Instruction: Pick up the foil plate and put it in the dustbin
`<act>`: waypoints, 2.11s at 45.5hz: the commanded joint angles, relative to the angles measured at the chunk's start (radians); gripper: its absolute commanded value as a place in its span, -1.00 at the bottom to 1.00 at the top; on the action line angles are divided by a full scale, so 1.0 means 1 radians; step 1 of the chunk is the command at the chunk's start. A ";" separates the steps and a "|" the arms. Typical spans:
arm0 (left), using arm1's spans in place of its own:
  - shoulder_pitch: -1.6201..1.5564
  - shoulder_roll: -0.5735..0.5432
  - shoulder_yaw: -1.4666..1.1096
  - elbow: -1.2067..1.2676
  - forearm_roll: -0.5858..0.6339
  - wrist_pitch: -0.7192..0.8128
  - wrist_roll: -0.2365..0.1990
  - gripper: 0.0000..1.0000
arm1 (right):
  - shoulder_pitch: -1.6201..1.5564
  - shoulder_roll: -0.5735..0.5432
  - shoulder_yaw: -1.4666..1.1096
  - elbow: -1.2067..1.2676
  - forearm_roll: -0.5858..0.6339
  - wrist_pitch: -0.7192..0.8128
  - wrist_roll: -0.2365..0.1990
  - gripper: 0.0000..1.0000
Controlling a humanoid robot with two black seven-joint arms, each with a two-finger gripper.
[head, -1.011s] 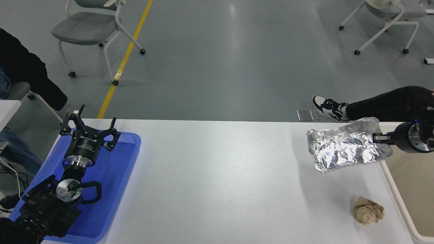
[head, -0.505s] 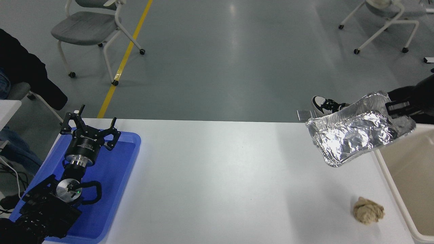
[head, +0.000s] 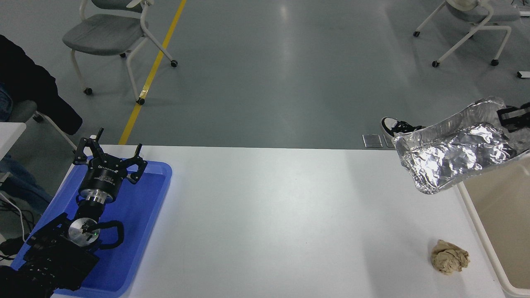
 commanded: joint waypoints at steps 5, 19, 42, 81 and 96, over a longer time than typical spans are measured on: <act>0.002 0.001 0.000 0.000 0.000 0.000 -0.001 1.00 | -0.239 -0.219 -0.007 -0.350 -0.114 -0.025 0.008 -1.00; 0.002 0.003 0.000 0.000 0.000 0.000 -0.003 1.00 | -0.932 -0.294 0.529 -0.676 -0.115 -0.226 0.006 -1.00; 0.002 0.001 -0.002 0.003 0.000 0.000 -0.003 1.00 | -1.507 -0.036 1.056 -1.064 -0.077 -0.369 0.000 -1.00; 0.000 0.000 0.000 0.000 0.000 0.000 0.000 1.00 | -1.591 0.057 1.129 -1.122 0.049 -0.373 0.005 1.00; 0.000 0.000 0.000 0.000 0.000 0.000 0.000 1.00 | -1.453 -0.041 1.084 -0.891 0.041 -0.363 0.006 1.00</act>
